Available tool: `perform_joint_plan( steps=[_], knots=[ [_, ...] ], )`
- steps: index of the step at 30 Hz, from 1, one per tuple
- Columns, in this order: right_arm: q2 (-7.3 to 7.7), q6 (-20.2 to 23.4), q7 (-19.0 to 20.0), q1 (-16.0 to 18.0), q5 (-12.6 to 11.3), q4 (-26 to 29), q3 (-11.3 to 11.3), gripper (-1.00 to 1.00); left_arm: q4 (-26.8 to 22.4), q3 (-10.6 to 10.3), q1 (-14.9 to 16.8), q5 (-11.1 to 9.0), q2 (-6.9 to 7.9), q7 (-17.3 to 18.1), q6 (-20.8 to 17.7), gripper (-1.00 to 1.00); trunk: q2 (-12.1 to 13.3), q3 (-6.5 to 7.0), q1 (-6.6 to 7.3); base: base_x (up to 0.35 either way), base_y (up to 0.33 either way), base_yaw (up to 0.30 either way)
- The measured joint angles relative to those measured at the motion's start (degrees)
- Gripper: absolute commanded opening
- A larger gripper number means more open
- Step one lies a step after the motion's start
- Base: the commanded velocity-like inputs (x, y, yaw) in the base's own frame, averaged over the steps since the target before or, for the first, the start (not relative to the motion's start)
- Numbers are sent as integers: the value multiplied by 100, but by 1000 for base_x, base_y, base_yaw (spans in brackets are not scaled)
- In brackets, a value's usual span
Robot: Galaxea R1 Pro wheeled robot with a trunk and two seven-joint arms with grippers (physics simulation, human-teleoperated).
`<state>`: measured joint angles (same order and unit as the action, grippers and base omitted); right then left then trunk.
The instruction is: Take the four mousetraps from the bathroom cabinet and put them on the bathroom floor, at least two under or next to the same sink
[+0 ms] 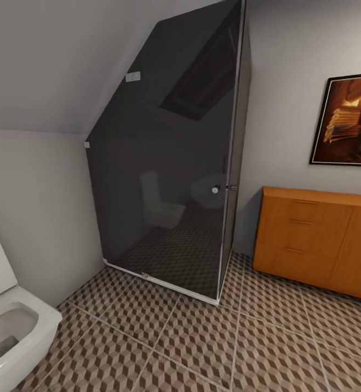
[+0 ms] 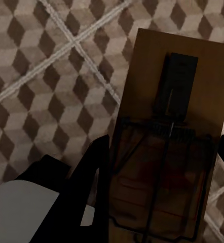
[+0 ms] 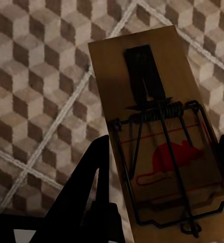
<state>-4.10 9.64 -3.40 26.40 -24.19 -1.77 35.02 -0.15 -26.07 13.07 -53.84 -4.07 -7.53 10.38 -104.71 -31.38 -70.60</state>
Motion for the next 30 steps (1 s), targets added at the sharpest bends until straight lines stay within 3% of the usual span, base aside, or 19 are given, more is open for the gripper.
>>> perform_joint_plan(
  steps=[10,12,18,23,30],
  knots=[
    [8,-6,11,0,0,0,0,-100,0,7,-22,-31,86,7,0,-100,0,0,0,0,0,283],
    [9,-7,15,0,0,0,0,-100,0,7,-24,-123,112,20,3,-100,0,0,0,0,0,284],
    [9,-7,18,0,0,0,0,-100,0,3,-26,-664,187,47,10,-100,0,0,0,0,0,284],
    [9,-7,13,0,0,0,0,-100,0,1,-27,-809,203,58,15,-100,0,0,0,0,0,284],
    [9,-8,9,0,0,0,0,-100,0,0,-27,-848,206,61,16,-100,0,0,0,0,0,284]
  ],
)
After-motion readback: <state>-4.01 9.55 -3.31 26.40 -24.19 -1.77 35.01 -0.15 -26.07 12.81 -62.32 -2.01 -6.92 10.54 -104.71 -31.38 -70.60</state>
